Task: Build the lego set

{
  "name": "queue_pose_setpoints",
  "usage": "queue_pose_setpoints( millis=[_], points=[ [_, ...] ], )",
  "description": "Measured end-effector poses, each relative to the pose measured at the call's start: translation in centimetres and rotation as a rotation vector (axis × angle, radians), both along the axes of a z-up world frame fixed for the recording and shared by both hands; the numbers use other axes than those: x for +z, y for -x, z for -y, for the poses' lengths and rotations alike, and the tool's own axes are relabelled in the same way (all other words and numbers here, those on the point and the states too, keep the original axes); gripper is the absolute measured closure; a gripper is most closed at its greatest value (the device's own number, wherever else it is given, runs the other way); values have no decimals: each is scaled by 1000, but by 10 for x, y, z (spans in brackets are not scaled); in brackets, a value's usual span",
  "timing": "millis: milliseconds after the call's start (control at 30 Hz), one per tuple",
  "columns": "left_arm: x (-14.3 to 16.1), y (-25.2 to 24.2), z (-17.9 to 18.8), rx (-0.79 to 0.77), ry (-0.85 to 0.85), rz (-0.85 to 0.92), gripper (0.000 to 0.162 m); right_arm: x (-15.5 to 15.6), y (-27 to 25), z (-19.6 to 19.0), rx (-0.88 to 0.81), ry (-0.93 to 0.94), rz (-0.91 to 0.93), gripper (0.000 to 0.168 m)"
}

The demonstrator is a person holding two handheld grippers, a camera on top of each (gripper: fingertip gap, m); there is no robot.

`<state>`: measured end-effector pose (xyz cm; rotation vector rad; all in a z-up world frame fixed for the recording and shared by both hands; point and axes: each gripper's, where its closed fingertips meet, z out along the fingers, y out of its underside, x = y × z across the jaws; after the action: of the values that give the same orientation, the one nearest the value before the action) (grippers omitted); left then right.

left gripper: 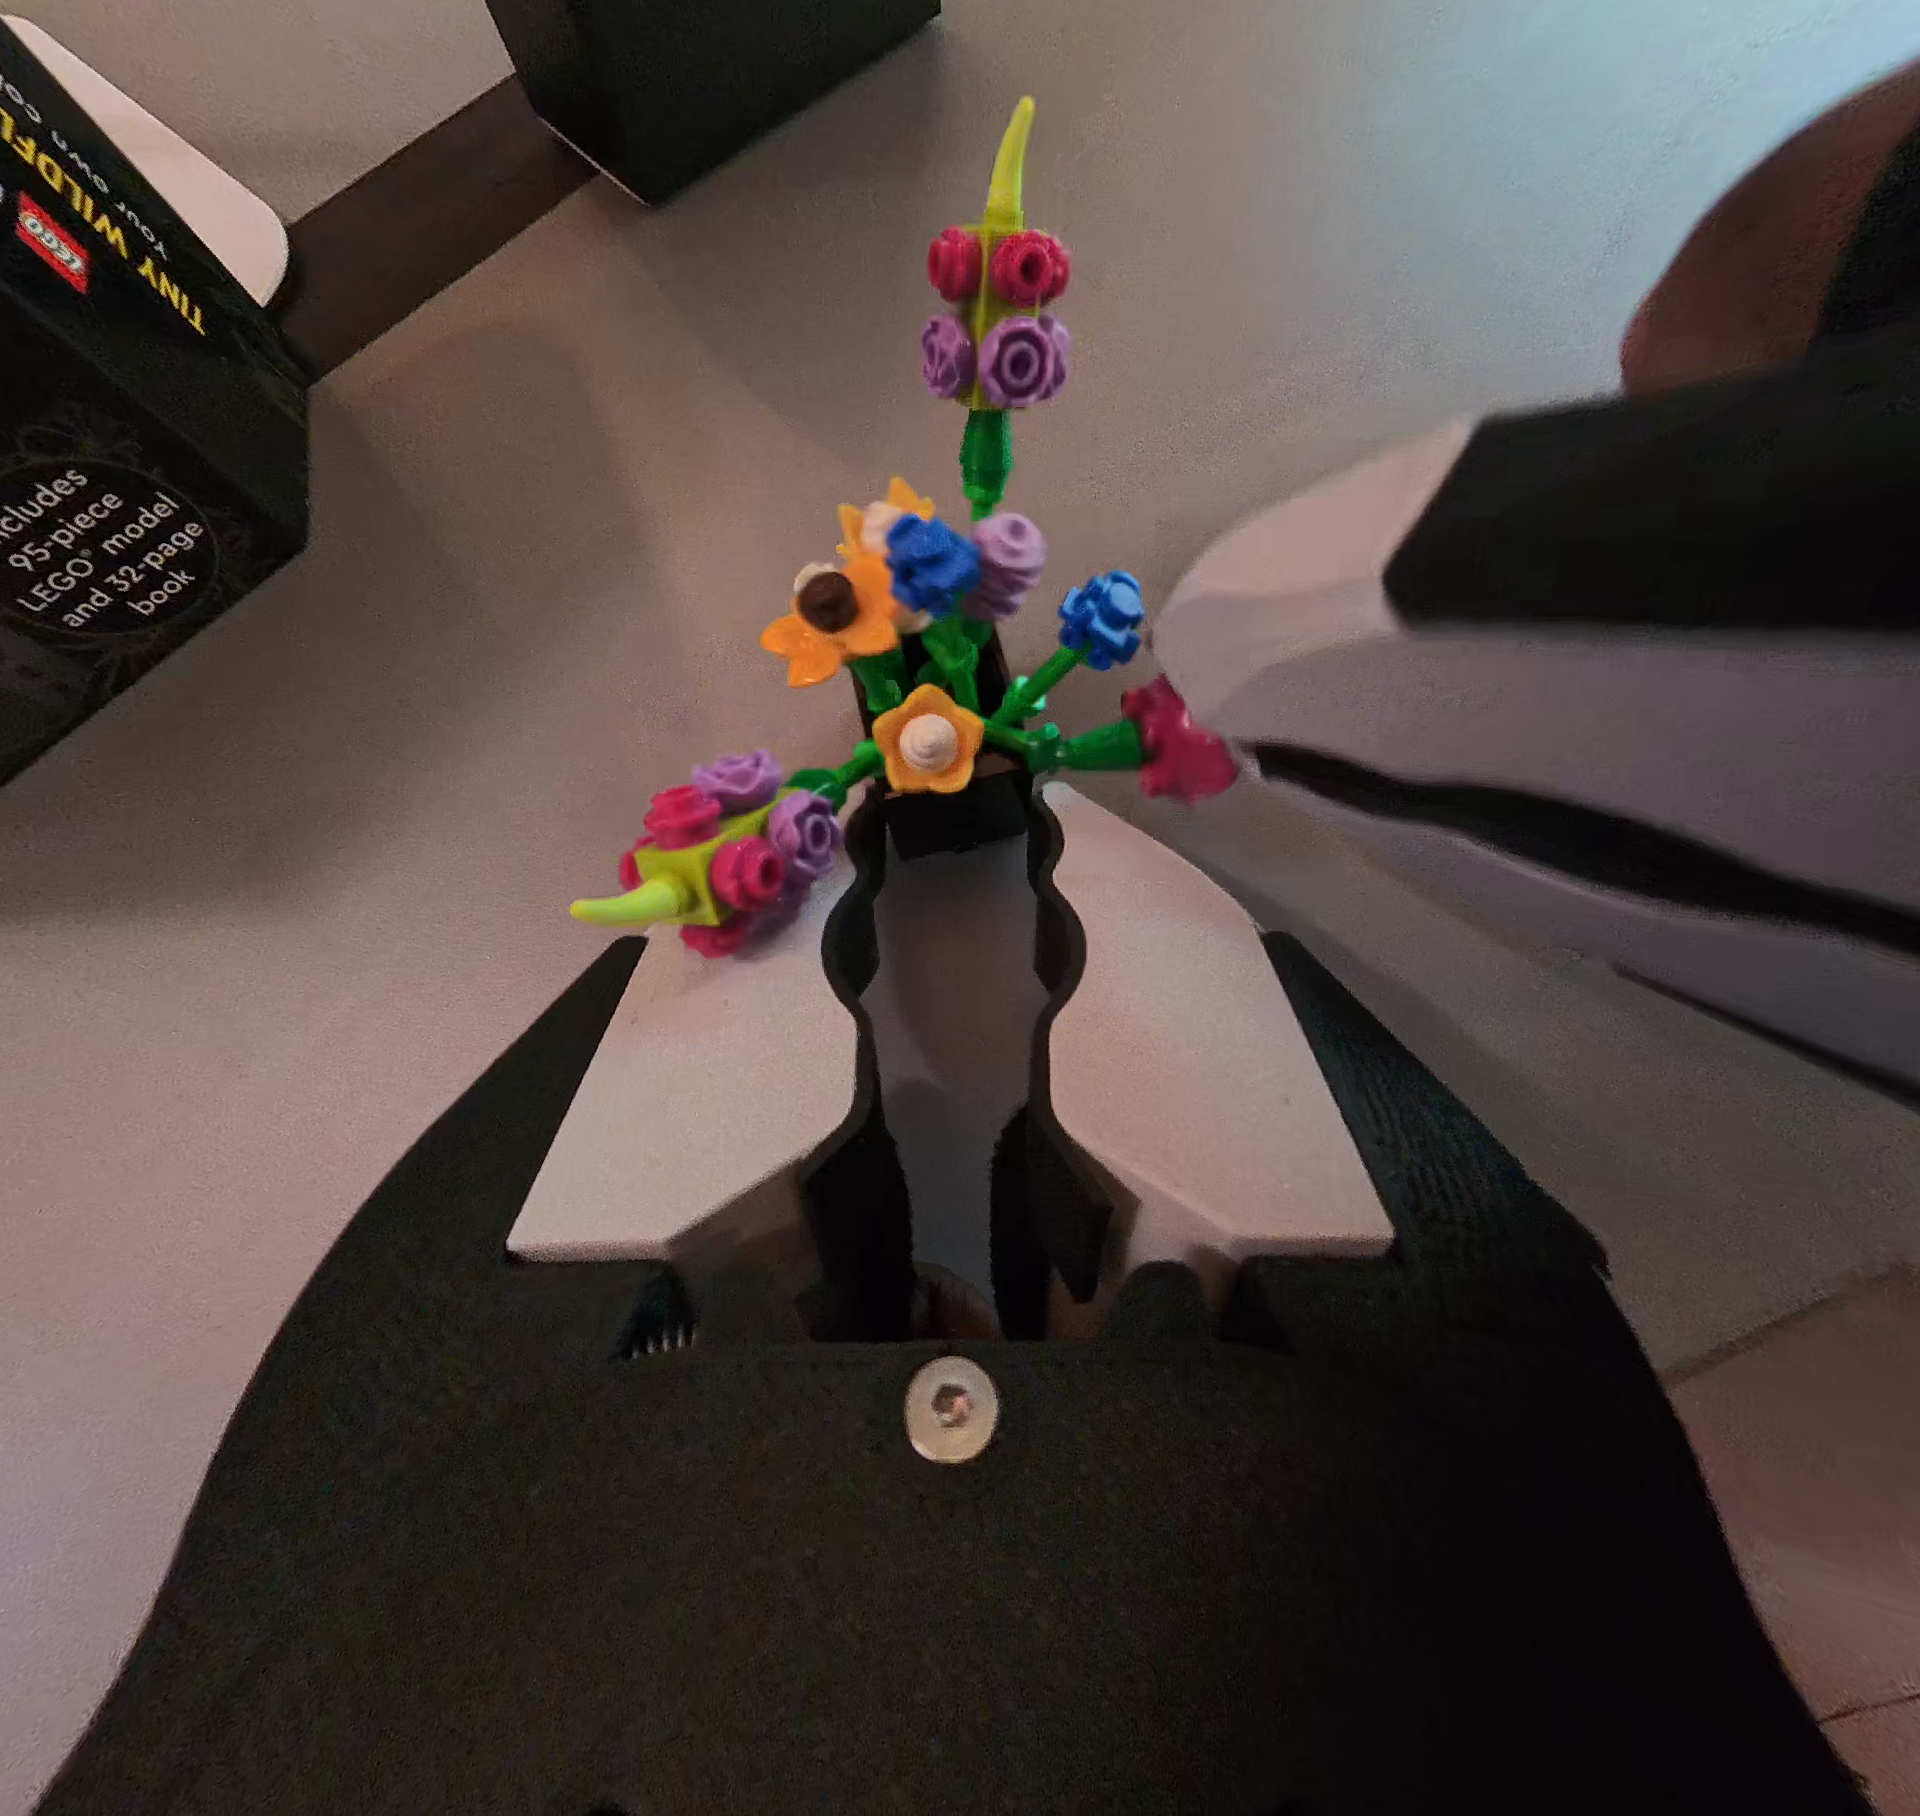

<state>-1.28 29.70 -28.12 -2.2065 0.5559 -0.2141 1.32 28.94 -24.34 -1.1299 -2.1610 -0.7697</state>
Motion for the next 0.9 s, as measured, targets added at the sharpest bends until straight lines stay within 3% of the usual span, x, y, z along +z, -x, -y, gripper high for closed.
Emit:
queue_pose_setpoints(
  millis=[133,400,500,667,900],
  points=[
    [0,-1,0,-8,-4,-9,136,4,-3,-14,-36,-9,-45,158],
    [0,0,0,0,9,19,136,13,-7,-1,86,-7,-247,140],
    [0,0,0,0,13,27,136,2,-17,6,14,210,-430,140],
    [0,0,0,-1,8,10,136,-18,-28,13,-244,765,-747,132],
    [-5,1,1,3,23,-25,136,-31,-13,2,-333,866,-823,134]
  ],
)
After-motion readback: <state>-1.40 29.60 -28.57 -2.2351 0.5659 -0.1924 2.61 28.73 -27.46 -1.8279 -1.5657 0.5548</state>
